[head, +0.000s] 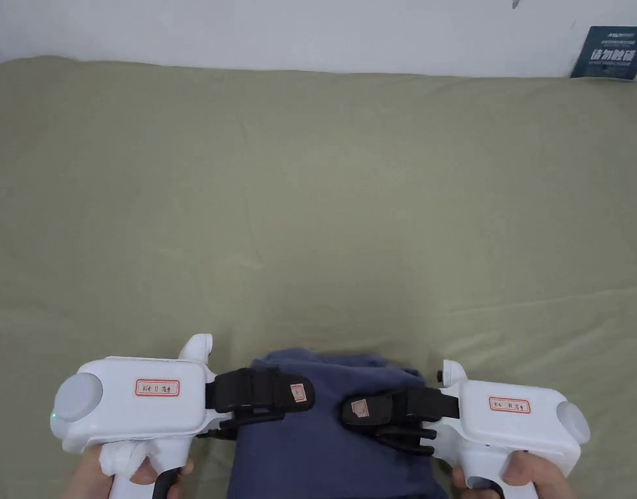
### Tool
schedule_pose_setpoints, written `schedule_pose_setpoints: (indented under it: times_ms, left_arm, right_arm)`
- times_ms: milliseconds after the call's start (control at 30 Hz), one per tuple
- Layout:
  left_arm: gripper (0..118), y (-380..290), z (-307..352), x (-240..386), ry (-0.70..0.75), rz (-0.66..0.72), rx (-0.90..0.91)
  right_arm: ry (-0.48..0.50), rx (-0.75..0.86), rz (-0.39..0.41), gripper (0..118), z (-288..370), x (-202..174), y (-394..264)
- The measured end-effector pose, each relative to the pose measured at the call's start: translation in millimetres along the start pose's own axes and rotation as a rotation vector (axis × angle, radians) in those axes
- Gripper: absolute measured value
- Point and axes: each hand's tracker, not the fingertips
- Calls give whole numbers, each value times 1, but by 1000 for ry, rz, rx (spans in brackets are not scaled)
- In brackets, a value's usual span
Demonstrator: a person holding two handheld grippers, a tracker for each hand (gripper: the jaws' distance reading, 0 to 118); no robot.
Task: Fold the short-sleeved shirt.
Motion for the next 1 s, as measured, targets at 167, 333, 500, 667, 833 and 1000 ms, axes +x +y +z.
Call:
schedule_pose_setpoints:
  times_ms: [167,333,500,667,833,1000]
  left_arm:
    - [34,-6,4,4,40,11,4]
    - [34,-7,14,15,75,-15,17]
    - [33,-11,19,23,102,-55,18]
    - [32,-13,30,36,113,-72,23]
    - [29,-6,54,41,130,-97,28]
    - [29,13,116,23,148,-81,91]
  right_arm:
    - [-100,15,83,0,-5,-43,-24]
    - [-504,252,647,0,22,-122,-63]
    - [-979,863,1149,0,22,-177,-132]
    - [-1021,1020,1214,0,22,-191,-152]
    - [-1038,1028,1258,0,8,-197,-149]
    - [-928,927,1289,0,-39,-200,-140]
